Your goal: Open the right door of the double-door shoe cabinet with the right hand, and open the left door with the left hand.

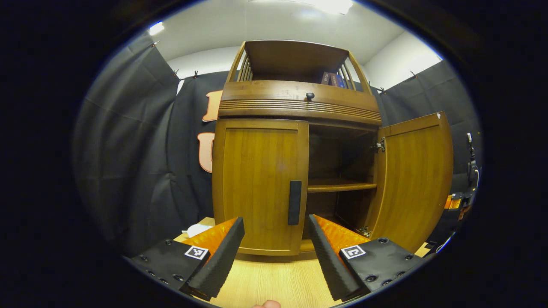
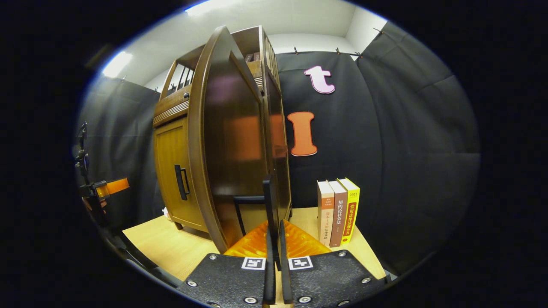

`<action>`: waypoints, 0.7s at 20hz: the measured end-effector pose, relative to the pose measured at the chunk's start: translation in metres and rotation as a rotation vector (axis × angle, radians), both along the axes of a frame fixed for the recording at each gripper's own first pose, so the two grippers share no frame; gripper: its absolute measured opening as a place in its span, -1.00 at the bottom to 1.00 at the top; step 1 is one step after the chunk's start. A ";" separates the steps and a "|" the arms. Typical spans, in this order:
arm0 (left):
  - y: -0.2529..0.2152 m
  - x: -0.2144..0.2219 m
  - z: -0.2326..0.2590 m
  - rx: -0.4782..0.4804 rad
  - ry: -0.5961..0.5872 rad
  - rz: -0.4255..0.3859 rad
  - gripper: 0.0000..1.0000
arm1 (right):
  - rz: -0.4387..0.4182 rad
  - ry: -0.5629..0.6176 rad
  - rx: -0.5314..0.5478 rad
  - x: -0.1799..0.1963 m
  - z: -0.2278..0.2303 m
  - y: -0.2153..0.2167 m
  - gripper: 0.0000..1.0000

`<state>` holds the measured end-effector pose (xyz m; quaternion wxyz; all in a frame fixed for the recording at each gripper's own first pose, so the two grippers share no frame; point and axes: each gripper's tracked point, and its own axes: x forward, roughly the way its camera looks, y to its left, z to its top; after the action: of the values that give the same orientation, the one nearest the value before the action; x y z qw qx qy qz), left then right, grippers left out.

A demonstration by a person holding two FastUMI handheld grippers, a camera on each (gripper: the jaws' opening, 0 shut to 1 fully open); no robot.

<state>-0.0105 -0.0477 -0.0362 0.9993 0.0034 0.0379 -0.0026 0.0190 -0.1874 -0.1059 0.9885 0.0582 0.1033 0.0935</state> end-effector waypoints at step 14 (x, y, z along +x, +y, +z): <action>0.001 0.000 -0.009 -0.010 0.023 0.017 0.94 | -0.129 0.015 0.006 -0.052 -0.004 -0.012 -0.23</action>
<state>-0.0105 -0.0465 -0.0452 0.9988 -0.0020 0.0496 0.0058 -0.0332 -0.1990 -0.1099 0.9915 0.0684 0.1067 0.0295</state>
